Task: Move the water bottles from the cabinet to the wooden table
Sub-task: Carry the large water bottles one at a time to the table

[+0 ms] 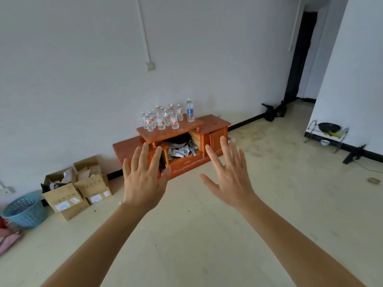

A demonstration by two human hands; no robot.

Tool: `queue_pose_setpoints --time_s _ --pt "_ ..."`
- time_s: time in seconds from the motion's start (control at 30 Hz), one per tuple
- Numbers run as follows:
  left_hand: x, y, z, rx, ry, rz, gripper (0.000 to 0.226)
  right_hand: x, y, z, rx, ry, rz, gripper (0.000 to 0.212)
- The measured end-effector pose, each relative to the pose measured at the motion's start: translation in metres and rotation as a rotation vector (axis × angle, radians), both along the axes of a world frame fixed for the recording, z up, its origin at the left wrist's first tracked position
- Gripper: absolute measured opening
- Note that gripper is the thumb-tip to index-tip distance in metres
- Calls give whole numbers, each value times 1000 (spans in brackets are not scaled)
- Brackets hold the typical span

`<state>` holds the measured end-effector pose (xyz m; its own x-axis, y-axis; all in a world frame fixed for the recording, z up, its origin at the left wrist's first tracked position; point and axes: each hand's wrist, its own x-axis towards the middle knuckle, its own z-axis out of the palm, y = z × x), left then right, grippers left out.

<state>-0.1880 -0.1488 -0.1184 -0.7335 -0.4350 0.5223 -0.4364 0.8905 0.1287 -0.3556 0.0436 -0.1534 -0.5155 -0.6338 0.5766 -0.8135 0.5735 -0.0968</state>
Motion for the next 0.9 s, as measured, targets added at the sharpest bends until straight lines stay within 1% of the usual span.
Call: queue_pose_setpoints --time_s 0.13,0.3,0.5,0.57,0.67,0.73,0.9 --pt "-63 -57 6 -3 18 38 67 -76 -63 7 -19 -40 27 84" --pt "-139 -159 -21 6 12 112 66 -171 -174 -10 12 -41 92 90" --pt "-238 -291 -49 39 -19 159 68 -275 -302 -28 94 -4 79 91" --pt "-275 -331 -47 60 -34 141 70 -309 -338 -24 121 -26 57 89" --pt "-341 -389 -37 64 -64 124 71 -367 -385 -15 110 -11 20 87" --pt "-371 -410 -33 53 -69 103 70 -395 -400 -13 95 0 -5 86" --pt "-479 -492 -58 78 -114 62 72 -504 -472 -44 94 -48 -36 87"
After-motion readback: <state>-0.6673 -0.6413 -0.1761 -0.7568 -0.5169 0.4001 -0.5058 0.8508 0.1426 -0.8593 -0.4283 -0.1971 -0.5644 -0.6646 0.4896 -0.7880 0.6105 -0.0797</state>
